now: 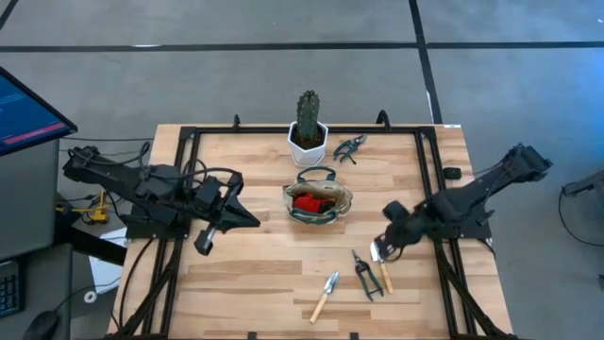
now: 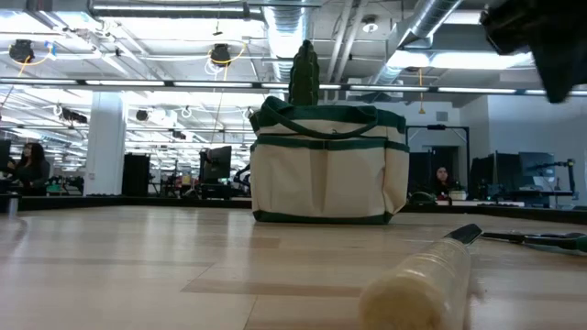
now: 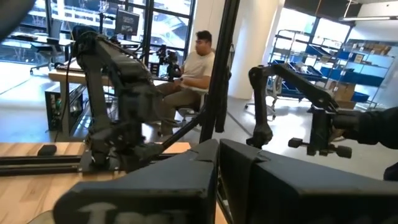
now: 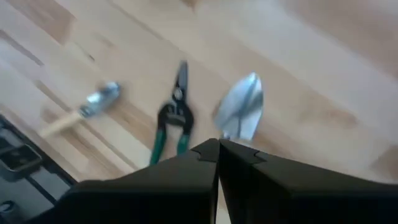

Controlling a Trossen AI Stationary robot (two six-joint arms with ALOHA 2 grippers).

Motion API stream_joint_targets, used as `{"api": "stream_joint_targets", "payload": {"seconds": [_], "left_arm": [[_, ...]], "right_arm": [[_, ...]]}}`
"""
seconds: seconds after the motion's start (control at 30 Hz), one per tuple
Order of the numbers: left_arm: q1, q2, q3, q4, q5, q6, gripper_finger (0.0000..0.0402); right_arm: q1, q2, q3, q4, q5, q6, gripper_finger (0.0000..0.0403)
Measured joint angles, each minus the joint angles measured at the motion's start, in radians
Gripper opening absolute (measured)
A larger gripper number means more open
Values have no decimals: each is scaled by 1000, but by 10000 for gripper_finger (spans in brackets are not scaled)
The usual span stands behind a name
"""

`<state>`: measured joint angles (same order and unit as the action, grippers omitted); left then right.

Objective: Pick & Place Garden tools in Gardening bag
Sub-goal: Put the top brown trowel into the gardening bag

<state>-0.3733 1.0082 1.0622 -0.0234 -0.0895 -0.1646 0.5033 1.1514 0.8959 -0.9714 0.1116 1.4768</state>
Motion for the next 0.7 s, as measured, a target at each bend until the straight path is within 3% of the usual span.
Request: {"api": "stream_joint_targets", "payload": {"seconds": [0.17, 0.37, 0.7], "left_arm": [[0, -1, 0, 0, 0, 0, 3], [0, -1, 0, -1, 0, 1, 4], [0, -1, 0, 0, 0, 3, 4]], "right_arm": [[81, 114, 0, 18, -21, 87, 0], [153, 235, 0, 136, -123, 152, 7], [190, 397, 0, 209, -177, 253, 107]]}}
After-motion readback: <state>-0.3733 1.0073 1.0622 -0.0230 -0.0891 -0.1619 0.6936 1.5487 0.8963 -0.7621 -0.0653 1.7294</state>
